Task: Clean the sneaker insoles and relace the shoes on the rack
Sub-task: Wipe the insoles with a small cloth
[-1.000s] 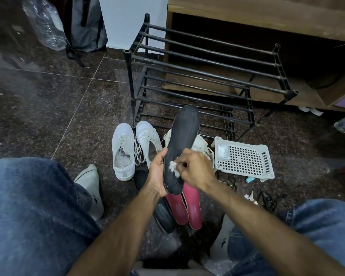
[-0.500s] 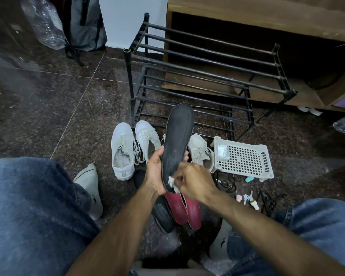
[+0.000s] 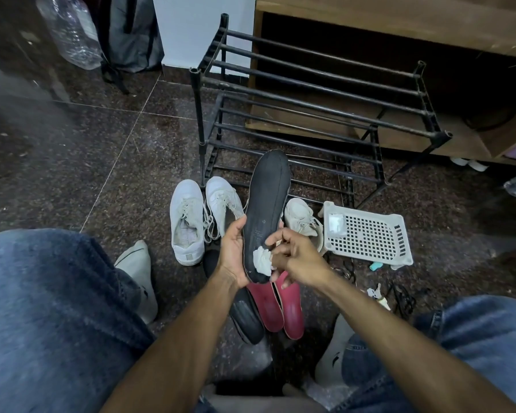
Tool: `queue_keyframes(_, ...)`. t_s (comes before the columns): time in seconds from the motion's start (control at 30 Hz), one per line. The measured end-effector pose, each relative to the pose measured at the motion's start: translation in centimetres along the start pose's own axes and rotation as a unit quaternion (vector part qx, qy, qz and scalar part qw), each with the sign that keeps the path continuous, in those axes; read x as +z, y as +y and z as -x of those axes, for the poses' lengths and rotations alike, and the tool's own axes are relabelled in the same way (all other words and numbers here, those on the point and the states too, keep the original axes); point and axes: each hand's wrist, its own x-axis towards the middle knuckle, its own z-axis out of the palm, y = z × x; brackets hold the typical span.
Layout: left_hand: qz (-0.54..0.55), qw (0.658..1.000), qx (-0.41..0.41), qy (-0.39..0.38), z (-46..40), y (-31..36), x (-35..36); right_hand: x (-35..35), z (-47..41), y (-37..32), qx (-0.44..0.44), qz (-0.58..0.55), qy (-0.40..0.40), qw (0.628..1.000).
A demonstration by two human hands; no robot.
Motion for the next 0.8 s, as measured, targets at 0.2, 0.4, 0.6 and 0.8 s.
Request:
queue_keyframes(0.2, 0.019, 0.998, 0.034, 0.039, -0.2, 0.2, -0.1, 0.7, -0.1, 1.4, -0.103, 0.177, 0.082, 0.975)
queue_keyframes(0.4, 0.021, 0.998, 0.036, 0.046, 0.2, 0.3, 0.2, 1.4, 0.0, 1.9, -0.124, 0.229, 0.046, 0.964)
queue_keyframes(0.6, 0.033, 0.997, 0.005, 0.066, -0.2, -0.9, -0.8, 1.6, -1.5, 0.2, -0.186, 0.359, 0.079, 0.911)
queue_keyframes(0.8, 0.04, 0.997, -0.004, 0.067, 0.1, -1.3, -0.3, 1.3, -3.0, -0.9, -0.151, 0.36, 0.144, 0.909)
